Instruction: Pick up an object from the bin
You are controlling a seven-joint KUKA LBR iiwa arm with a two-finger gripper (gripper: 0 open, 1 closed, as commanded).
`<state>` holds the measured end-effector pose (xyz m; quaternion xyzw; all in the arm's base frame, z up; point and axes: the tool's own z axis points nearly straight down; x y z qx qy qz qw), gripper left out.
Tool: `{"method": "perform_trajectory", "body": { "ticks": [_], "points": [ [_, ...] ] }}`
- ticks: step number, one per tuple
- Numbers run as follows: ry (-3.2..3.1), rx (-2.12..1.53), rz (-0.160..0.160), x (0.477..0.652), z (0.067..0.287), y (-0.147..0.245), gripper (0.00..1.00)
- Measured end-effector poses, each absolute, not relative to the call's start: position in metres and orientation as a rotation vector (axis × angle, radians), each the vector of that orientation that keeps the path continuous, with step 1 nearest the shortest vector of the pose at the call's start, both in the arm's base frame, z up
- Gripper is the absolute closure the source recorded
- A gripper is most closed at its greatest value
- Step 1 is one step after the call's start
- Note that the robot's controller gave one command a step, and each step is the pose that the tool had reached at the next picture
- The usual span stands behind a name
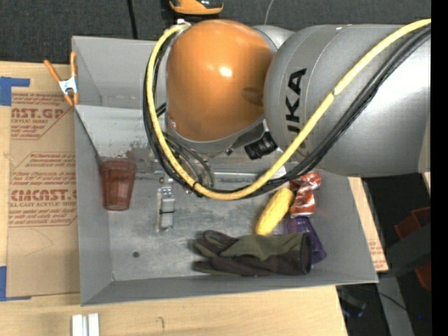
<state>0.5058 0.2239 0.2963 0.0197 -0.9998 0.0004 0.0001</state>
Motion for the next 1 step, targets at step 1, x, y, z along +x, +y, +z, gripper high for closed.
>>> {"method": "perform_trajectory", "body": {
  "ticks": [1],
  "points": [
    [-3.136,0.325,-0.005,0.5127,0.263,0.2187,0.0]
  ]
}}
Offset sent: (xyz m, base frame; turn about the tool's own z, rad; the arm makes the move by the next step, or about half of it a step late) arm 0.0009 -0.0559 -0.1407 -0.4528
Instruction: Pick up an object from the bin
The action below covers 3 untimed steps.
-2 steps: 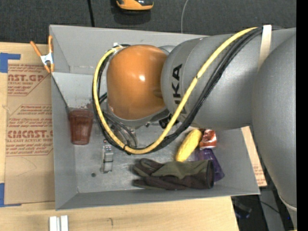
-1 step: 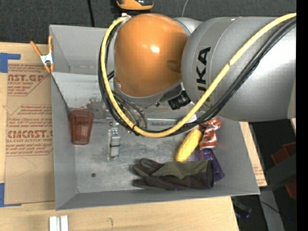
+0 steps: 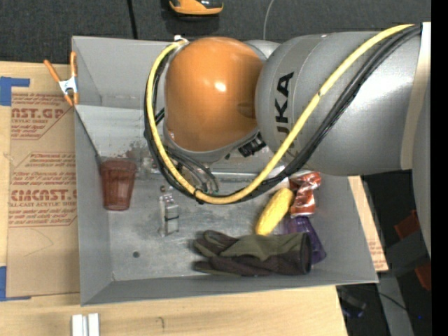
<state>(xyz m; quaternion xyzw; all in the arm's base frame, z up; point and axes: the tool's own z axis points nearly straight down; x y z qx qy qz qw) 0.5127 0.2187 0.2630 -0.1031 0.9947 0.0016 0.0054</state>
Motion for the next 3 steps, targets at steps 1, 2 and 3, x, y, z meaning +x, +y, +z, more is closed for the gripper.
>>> {"method": "perform_trajectory", "body": {
  "ticks": [1,2,3],
  "points": [
    [3.068,-0.649,0.002,0.509,0.193,0.189,0.0],
    [3.071,-0.664,0.002,0.504,0.154,0.181,0.0],
    [3.104,-0.481,0.003,0.51,0.144,0.152,0.0]
  ]
}}
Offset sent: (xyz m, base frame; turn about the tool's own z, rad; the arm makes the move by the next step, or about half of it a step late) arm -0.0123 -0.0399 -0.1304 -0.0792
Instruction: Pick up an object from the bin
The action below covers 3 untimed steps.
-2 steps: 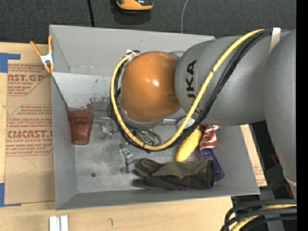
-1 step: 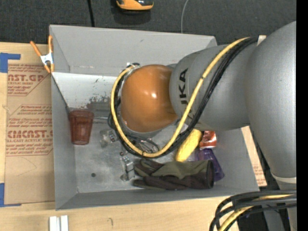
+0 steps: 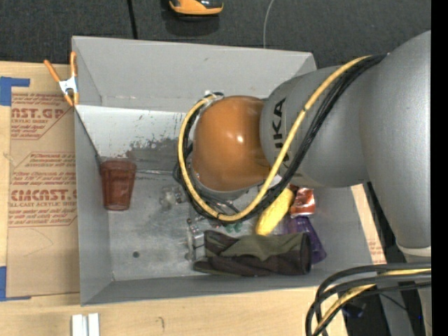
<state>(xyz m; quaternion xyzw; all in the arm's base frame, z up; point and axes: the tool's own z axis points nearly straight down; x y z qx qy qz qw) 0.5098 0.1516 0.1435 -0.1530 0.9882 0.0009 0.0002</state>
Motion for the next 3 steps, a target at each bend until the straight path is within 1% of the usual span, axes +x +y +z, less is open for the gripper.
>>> {"method": "perform_trajectory", "body": {
  "ticks": [1,2,3],
  "points": [
    [3.088,-0.574,0.001,0.509,0.142,0.139,0.0],
    [3.017,-0.873,-0.003,0.517,0.146,0.135,0.0],
    [3.018,-0.857,0.003,0.519,0.145,0.139,0.0]
  ]
}}
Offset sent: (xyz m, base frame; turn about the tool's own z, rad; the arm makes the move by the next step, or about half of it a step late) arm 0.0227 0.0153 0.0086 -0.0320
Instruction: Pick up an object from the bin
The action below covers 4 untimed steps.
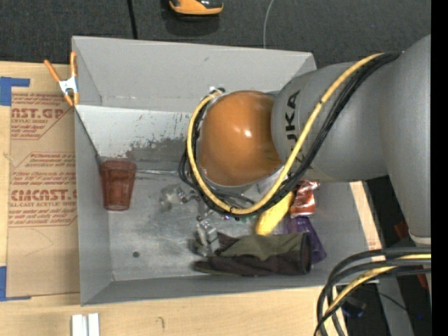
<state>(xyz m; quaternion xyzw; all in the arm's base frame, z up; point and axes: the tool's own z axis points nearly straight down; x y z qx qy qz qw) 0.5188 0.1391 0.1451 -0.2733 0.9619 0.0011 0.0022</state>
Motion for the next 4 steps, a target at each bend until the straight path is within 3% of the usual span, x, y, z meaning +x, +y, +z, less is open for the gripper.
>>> {"method": "perform_trajectory", "body": {
  "ticks": [1,2,3,4],
  "points": [
    [3.029,-0.839,-0.002,0.498,0.142,0.117,0.0],
    [2.92,-1.153,0.006,0.524,0.139,0.093,0.0],
    [2.906,-1.199,0.003,0.509,0.078,0.054,1.0],
    [2.905,-1.199,0.003,0.509,0.078,0.054,1.0]
  ]
}}
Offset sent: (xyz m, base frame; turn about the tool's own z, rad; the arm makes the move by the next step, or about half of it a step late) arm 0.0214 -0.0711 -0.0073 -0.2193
